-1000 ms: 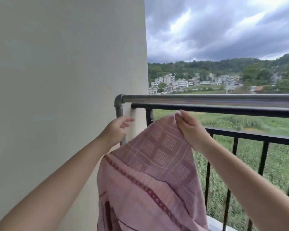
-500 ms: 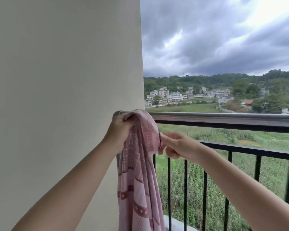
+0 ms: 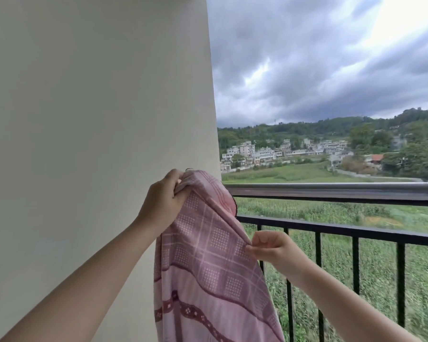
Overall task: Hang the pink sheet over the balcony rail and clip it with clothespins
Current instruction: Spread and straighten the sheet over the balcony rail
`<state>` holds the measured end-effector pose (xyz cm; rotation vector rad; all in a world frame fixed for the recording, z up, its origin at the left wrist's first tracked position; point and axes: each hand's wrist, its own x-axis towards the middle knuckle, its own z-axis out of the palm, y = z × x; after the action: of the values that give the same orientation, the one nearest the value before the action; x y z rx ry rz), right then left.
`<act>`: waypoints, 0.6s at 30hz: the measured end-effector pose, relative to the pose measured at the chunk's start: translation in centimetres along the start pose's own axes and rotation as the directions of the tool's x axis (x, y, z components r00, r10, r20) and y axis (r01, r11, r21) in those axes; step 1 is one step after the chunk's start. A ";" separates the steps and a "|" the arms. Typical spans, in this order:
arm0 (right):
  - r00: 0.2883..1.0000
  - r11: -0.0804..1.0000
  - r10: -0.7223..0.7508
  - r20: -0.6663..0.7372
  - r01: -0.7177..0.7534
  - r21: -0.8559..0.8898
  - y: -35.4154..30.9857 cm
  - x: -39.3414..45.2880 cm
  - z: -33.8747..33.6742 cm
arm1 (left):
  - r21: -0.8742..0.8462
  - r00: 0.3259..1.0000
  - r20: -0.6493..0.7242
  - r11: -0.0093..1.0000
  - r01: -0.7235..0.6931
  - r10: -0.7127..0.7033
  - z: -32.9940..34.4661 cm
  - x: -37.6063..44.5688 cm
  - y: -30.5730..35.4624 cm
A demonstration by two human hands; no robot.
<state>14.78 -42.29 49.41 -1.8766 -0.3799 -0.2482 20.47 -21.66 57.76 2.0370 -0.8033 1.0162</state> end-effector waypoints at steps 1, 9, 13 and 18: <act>1.000 0.999 -0.009 -0.002 0.009 -0.037 -0.8 -0.6 -0.5 | 0.068 0.998 -0.007 0.996 -0.065 0.066 -0.2 -0.2 0.1; 0.906 0.887 -0.191 -0.377 -0.005 -0.462 -6.0 -2.1 -5.4 | 0.377 0.785 0.326 0.689 -0.619 0.526 0.0 -0.3 -0.4; 0.922 0.413 -0.382 -0.054 0.118 -0.903 -10.8 -2.4 -7.5 | 0.413 0.838 0.479 0.776 -0.477 0.260 0.6 1.6 0.6; 0.914 -0.227 -0.405 0.023 -0.076 -0.971 -16.3 1.1 -10.4 | 0.209 0.915 0.392 0.978 0.009 -0.092 -0.1 4.2 0.7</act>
<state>9.75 -47.07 67.49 -3.3564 -0.1376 -1.4882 21.91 -22.85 61.54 2.4767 -0.8744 0.6790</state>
